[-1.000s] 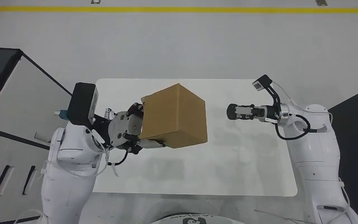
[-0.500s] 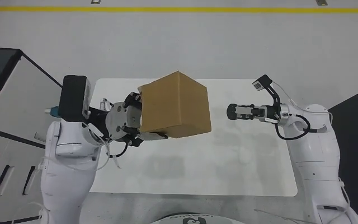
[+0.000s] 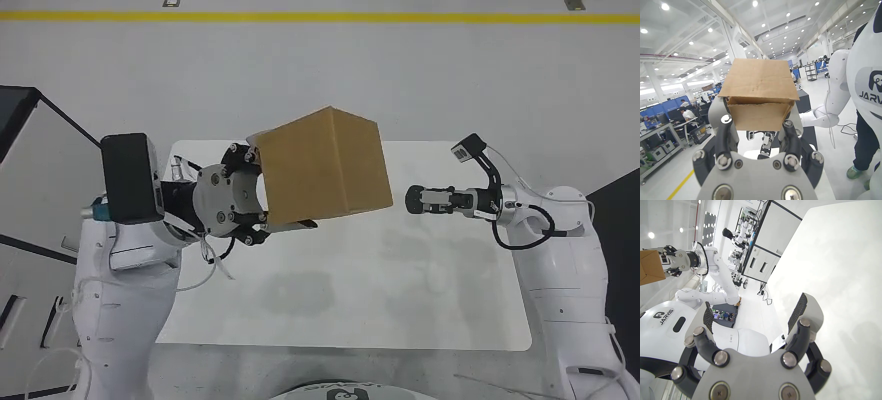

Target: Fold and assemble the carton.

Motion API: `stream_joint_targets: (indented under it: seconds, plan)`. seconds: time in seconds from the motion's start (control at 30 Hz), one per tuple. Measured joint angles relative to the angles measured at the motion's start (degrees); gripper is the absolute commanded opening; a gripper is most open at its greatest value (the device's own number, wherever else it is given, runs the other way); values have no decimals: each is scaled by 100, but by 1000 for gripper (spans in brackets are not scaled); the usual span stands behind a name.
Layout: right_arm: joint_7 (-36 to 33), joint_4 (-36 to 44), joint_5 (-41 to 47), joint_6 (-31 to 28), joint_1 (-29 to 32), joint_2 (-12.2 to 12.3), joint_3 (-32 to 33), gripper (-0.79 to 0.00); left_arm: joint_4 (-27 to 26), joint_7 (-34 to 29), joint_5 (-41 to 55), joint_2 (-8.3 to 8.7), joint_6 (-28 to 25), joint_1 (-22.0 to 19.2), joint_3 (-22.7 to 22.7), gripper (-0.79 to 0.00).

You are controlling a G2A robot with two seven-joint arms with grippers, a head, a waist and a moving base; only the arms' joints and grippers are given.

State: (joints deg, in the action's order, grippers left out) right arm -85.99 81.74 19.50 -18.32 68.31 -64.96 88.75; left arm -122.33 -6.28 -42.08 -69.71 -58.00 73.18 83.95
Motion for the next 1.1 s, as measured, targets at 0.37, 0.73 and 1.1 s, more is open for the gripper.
stream_joint_targets:
  seconds: [0.37, 0.73, 1.1]
  plan:
    - [0, 0, 0, 0, 0, 0, 0, 0, -475, 842, -2624, 107, 0, -296, -43, -785]
    - [0, 0, 0, 0, 0, 0, 0, 0, -354, 3529, -5468, 208, 428, -182, -45, -785]
    - [0, 0, 0, 0, 0, 0, 0, 0, -521, 4100, -6518, 291, 1162, -108, -45, -785]
